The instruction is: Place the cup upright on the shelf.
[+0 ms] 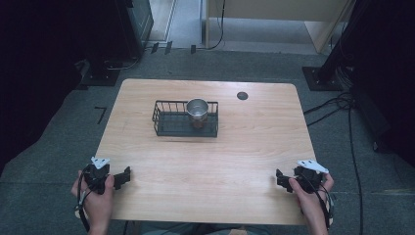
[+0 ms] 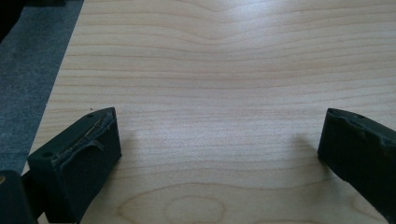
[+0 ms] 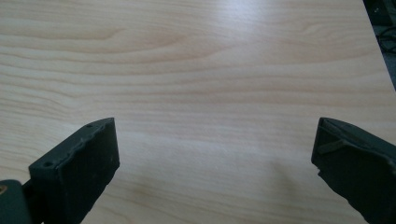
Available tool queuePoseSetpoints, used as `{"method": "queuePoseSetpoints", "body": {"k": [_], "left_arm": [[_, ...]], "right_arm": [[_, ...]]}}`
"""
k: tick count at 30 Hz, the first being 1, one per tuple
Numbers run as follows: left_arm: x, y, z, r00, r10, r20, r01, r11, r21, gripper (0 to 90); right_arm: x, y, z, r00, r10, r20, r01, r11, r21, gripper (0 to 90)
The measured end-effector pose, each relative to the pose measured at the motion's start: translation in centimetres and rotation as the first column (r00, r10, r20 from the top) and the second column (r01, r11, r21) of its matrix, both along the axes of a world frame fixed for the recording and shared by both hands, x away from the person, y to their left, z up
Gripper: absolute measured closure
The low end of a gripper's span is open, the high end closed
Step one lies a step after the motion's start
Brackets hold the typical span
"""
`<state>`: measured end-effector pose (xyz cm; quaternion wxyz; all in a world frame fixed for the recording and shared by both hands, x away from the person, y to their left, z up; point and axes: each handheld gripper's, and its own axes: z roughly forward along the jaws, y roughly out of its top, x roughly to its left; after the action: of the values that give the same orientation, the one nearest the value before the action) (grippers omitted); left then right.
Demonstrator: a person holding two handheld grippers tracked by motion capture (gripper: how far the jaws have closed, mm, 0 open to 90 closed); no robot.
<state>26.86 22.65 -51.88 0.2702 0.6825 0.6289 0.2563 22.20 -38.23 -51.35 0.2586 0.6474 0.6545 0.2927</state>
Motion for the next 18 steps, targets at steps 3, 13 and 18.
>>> {"method": "queuePoseSetpoints", "body": {"k": [3,13,18], "left_arm": [[0.0,0.0,0.0,1.0000,0.000,0.000,0.000,1.0000,0.000,0.0],[0.0,0.0,0.0,1.0000,0.001,0.000,-0.001,1.0000,-0.001,0.0],[0.0,0.0,0.0,1.0000,0.000,0.000,0.000,1.0000,0.000,0.0]], "right_arm": [[-0.5,-0.7,-0.5,0.9999,-0.012,-0.010,0.012,0.9999,-0.005,0.6],[-2.0,-2.4,-1.4,0.9986,-0.051,-0.015,0.050,0.9987,-0.006,0.7],[-2.3,-2.5,-1.5,0.9988,-0.048,-0.004,0.048,0.9988,-0.011,0.0]]}}
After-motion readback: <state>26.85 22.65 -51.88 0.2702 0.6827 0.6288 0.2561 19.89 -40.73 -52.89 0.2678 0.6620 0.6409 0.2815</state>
